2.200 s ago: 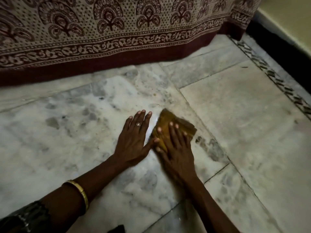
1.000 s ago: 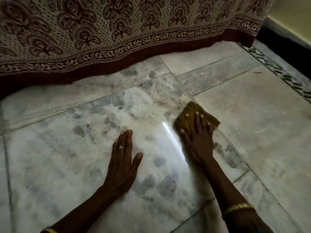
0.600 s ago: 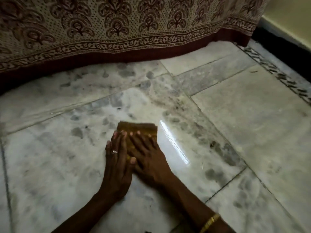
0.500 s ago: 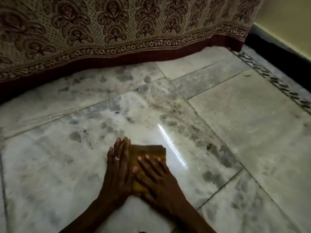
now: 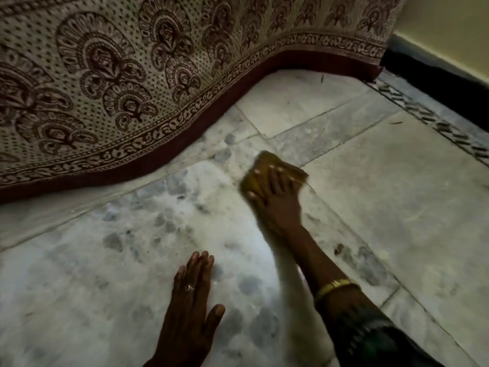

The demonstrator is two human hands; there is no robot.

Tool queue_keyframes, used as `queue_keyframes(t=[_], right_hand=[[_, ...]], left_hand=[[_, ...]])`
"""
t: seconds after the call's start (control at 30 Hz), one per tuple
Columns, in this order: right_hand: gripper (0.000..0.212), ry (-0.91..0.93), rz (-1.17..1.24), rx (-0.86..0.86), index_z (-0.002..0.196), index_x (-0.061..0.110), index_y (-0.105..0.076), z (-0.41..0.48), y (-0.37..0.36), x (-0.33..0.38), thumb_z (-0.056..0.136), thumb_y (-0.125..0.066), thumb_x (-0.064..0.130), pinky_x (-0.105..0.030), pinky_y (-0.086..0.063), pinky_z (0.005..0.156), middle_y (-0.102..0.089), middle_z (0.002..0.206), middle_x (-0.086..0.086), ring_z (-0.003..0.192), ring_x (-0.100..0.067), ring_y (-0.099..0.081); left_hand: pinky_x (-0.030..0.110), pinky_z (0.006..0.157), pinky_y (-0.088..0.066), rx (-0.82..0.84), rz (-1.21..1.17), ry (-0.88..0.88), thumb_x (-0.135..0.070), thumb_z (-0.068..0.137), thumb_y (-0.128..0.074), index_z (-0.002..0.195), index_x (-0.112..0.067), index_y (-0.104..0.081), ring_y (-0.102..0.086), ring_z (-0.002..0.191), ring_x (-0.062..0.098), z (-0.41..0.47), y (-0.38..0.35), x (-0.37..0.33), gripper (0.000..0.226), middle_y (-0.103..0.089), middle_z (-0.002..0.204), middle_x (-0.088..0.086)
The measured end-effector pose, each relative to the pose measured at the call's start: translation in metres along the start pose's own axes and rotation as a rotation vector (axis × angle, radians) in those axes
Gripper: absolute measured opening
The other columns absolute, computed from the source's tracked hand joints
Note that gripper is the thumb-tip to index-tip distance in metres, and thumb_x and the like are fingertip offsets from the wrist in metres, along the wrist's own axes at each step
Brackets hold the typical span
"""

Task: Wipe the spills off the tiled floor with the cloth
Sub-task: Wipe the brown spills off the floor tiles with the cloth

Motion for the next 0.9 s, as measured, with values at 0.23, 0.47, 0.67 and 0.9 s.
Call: queue_keyframes(t=[0.23, 0.47, 0.67, 0.9], right_hand=[[0.050, 0.455, 0.033, -0.008, 0.140, 0.022, -0.049, -0.080, -0.035, 0.109, 0.096, -0.041, 0.045, -0.052, -0.014, 0.117, -0.036, 0.153, -0.011, 0.145, -0.031, -0.024], [0.059, 0.141, -0.228, 0.004, 0.149, 0.030, -0.030, -0.222, 0.023, -0.015, 0.094, -0.036, 0.051, -0.037, -0.003, 0.119, -0.024, 0.158, -0.004, 0.145, -0.024, -0.023], [0.061, -0.479, -0.165, 0.001, 0.152, 0.025, -0.015, -0.283, 0.064, -0.128, 0.100, -0.010, 0.056, -0.033, 0.001, 0.121, -0.020, 0.158, -0.009, 0.148, -0.011, 0.006], [0.064, -0.860, 0.550, 0.029, 0.135, 0.040, -0.050, -0.292, 0.075, -0.012, 0.084, -0.033, 0.075, -0.022, -0.044, 0.093, -0.060, 0.132, 0.008, 0.122, -0.009, -0.055]], left_hand=[[0.034, 0.120, -0.004, -0.069, -0.079, -0.028, -0.058, 0.097, -0.014, 0.153, -0.017, -0.010, -0.007, 0.149, 0.018, 0.006, 0.004, 0.008, 0.070, -0.005, 0.162, -0.007], [0.041, 0.120, -0.004, 0.040, -0.040, -0.143, -0.053, 0.098, -0.020, 0.152, -0.008, -0.018, -0.010, 0.149, 0.025, 0.010, -0.014, -0.023, 0.070, -0.017, 0.161, 0.008], [0.042, 0.120, -0.009, 0.111, 0.089, -0.132, -0.055, 0.098, -0.017, 0.149, -0.007, -0.028, -0.014, 0.148, 0.024, 0.007, -0.027, -0.026, 0.071, -0.025, 0.158, 0.012], [0.038, 0.120, -0.001, 0.133, -0.028, -0.060, -0.061, 0.096, -0.011, 0.153, -0.016, -0.016, -0.007, 0.149, 0.023, 0.022, -0.035, -0.040, 0.073, -0.017, 0.160, 0.009]])
Point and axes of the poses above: each hand's wrist, its own z-axis towards the middle knuckle, its own y-axis out of the back of the hand, x = y × z, the point moved 7 cm from there along z, towards the middle knuckle
